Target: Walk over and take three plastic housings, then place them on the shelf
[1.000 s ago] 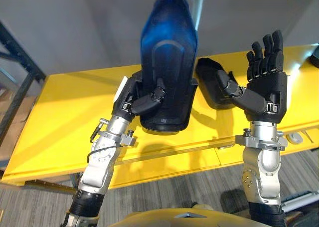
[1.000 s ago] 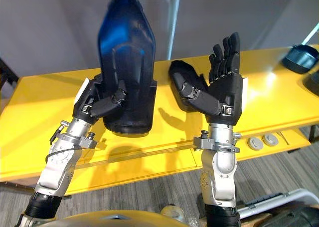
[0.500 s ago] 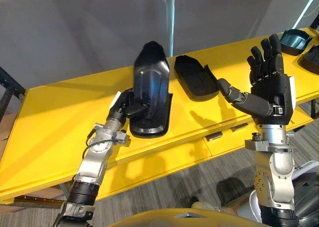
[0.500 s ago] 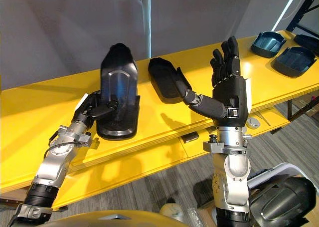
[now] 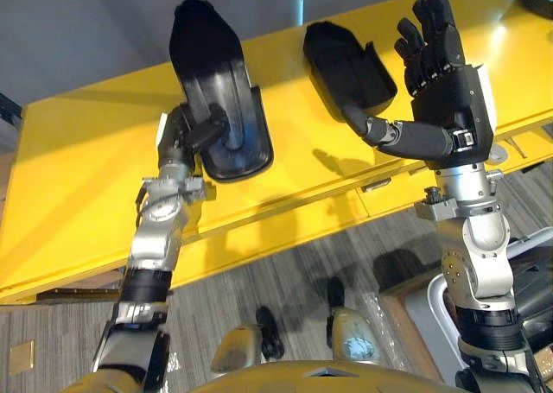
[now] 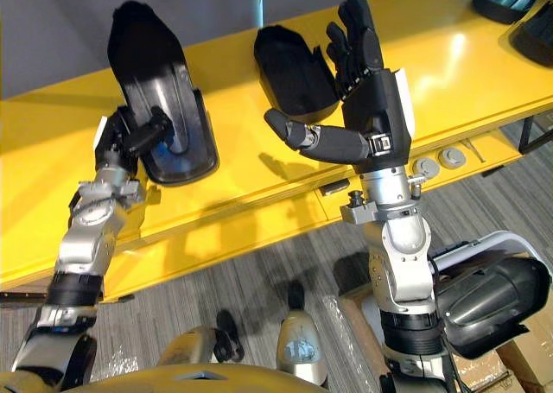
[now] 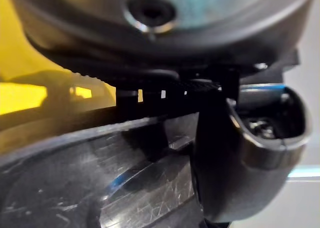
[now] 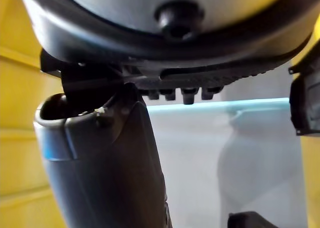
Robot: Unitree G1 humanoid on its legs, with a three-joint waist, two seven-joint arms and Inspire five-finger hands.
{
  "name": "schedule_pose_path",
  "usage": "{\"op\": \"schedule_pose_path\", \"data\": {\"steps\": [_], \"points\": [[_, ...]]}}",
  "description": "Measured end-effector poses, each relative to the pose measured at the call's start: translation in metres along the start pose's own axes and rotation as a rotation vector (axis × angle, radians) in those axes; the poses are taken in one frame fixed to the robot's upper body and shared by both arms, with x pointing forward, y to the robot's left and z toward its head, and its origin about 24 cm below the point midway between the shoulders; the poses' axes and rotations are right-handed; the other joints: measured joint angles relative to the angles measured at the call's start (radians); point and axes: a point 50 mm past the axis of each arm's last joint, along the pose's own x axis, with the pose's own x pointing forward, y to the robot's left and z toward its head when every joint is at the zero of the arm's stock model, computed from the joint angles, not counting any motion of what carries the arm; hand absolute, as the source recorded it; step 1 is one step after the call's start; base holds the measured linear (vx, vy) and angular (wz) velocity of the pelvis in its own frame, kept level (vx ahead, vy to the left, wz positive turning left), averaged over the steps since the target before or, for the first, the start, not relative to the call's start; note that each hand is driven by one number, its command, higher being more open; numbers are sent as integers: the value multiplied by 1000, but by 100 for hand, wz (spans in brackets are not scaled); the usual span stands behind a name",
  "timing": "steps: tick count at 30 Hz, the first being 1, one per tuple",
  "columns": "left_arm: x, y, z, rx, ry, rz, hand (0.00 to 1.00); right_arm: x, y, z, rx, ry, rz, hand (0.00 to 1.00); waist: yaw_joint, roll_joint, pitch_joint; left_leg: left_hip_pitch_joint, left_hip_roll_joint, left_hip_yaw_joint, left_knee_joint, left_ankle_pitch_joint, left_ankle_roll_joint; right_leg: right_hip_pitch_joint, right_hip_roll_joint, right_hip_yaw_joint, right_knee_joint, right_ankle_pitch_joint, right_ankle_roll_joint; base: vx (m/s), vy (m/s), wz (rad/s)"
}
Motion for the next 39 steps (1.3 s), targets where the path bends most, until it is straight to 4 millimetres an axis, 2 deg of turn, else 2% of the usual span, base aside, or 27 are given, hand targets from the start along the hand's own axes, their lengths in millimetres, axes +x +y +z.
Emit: {"op": "schedule_pose_path", "data": {"steps": [2, 6, 7, 12, 16, 28, 30, 32, 35, 39], "points": [[14, -3, 13, -20, -25, -3, 0, 9, 7, 2, 15, -26, 30, 100, -5, -3, 34, -17, 1, -5, 12, 2, 2, -5, 0, -2, -7, 8, 1, -61, 11, 6], [26, -8, 20, -39, -26, -8, 0, 11, 12, 1, 25, -24, 45, 100, -4, -10, 48, -33, 1, -10, 14, 3, 4, -16, -1, -6, -7, 11, 2, -23, 7, 6], [29, -8, 21, -43, -23, -10, 100, 11, 11, 0, 26, -19, 43, 100, -4, -11, 51, -33, 0, -11, 14, 3, 4, -16, -1, -6, -7, 11, 2, 0, 0, 0], [36, -10, 26, -8, -22, -25, 100, 11, 11, -1, 28, -10, 27, 100, -6, -14, 59, -29, -1, -16, 13, 3, 4, -8, -2, -8, -5, 10, 2, -11, 1, 1], [38, -4, 26, 112, -24, -17, 100, 10, 11, -2, 32, -3, 24, 100, -19, -17, 68, -25, -1, -20, 13, 3, 4, 2, -2, -11, -5, 9, 2, -49, 6, 2], [34, 5, 13, 259, 33, 47, 100, -9, 15, -14, 91, 75, 1, 100, -18, -17, 61, 50, 1, -9, -38, 15, -5, 72, 2, -12, -49, 13, 5, 3, 1, -2], [31, 8, 7, 269, 53, 73, 100, -13, 17, -17, 109, 89, -2, 100, -21, -16, 51, 65, 0, -8, -51, 18, -7, 89, 4, -14, -66, 15, 8, 0, 0, 0], [23, 14, -6, 275, 88, 132, 100, -21, 19, -22, 139, 116, -31, 100, -21, -18, 8, 79, 0, -7, -75, 23, -14, 99, 10, -15, -88, 19, 6, 57, -22, -1], [12, 19, -20, 246, 113, 208, 100, -27, 24, -26, 166, 136, -48, 100, -21, -21, -20, 115, 0, -11, -105, 31, -22, 130, 16, -27, -108, 19, 6, 68, -37, 2], [-5, 7, -13, 84, 36, 277, 100, -27, 30, -27, 192, 133, -58, 100, -14, -24, -23, 136, -4, -28, -128, 41, -26, 160, 17, -47, -127, 19, 6, 7, -30, 14]]}}
